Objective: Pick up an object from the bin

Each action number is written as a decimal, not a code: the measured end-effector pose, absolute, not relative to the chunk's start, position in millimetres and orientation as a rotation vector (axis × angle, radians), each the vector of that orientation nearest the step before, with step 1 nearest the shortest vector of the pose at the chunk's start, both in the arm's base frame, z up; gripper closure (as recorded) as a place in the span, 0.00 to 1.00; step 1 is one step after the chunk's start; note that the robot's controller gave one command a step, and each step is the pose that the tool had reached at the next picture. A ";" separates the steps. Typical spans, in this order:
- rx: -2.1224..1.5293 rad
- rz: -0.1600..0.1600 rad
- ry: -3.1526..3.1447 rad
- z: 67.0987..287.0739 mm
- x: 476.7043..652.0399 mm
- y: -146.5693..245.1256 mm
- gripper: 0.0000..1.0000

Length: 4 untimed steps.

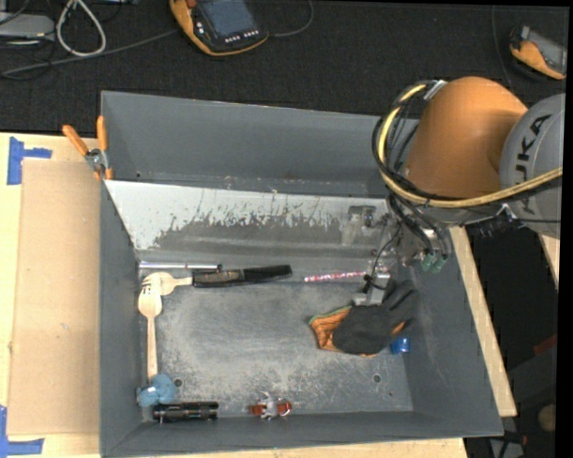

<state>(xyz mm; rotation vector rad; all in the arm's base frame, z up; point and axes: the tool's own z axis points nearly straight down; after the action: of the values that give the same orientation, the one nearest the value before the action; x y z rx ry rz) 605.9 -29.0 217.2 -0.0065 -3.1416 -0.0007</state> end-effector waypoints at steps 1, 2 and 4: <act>0.096 0.000 -3.143 131.1 605.5 -75.7 0.00; 0.152 -0.005 -3.140 65.3 589.1 -103.5 0.00; 0.128 -0.005 -3.146 68.8 587.9 -100.1 0.00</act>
Offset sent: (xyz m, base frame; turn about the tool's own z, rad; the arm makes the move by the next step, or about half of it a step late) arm -0.0146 -0.0742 -0.1472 -0.1043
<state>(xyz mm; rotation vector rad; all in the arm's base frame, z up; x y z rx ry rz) 587.9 -100.1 68.8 0.1278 -3.1460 -0.0049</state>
